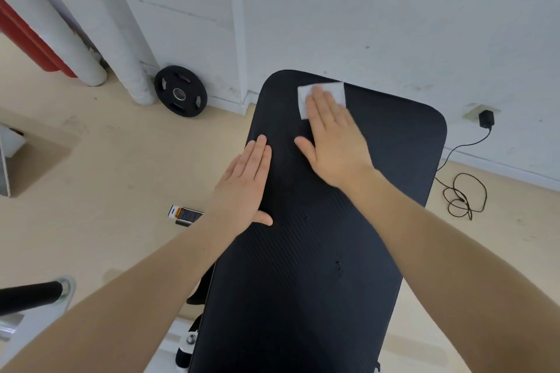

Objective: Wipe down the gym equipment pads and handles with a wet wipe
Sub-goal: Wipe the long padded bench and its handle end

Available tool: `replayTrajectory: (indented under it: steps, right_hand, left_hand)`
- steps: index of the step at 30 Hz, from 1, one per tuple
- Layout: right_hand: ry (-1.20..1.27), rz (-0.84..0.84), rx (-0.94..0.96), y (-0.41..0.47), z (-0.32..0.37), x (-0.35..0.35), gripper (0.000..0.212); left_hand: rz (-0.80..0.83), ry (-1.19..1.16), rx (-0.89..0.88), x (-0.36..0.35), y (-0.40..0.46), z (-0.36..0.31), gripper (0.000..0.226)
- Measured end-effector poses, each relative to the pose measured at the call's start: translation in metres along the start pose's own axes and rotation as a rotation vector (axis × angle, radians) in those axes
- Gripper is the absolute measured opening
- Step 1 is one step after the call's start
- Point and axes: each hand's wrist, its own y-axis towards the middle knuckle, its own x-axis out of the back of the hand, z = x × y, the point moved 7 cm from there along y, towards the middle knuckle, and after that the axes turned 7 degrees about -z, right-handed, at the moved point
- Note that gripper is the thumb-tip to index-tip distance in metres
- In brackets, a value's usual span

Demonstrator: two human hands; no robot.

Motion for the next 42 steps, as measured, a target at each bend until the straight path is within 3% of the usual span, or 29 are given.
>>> replayTrajectory:
  steps: [10, 18, 22, 36, 42]
  right_hand:
    - [0.012, 0.113, 0.050, -0.124, 0.030, -0.049, 0.075]
    - [0.041, -0.031, -0.145, -0.049, 0.007, -0.019, 0.081]
    - [-0.003, -0.029, -0.104, -0.025, -0.005, -0.012, 0.073]
    - [-0.083, 0.109, -0.020, -0.127, 0.004, -0.049, 0.076]
    - [-0.061, 0.032, -0.050, -0.089, -0.014, -0.034, 0.079]
  left_hand:
    - [0.007, -0.005, 0.019, 0.003, -0.004, -0.006, 0.127]
    - [0.019, 0.047, 0.011, -0.002, 0.000, -0.004, 0.129]
    - [0.036, 0.052, 0.013, -0.002, 0.000, -0.004, 0.129]
    - [0.042, 0.028, 0.028, 0.001, -0.002, -0.008, 0.127]
    - [0.037, 0.065, 0.027, -0.001, -0.001, -0.007, 0.128]
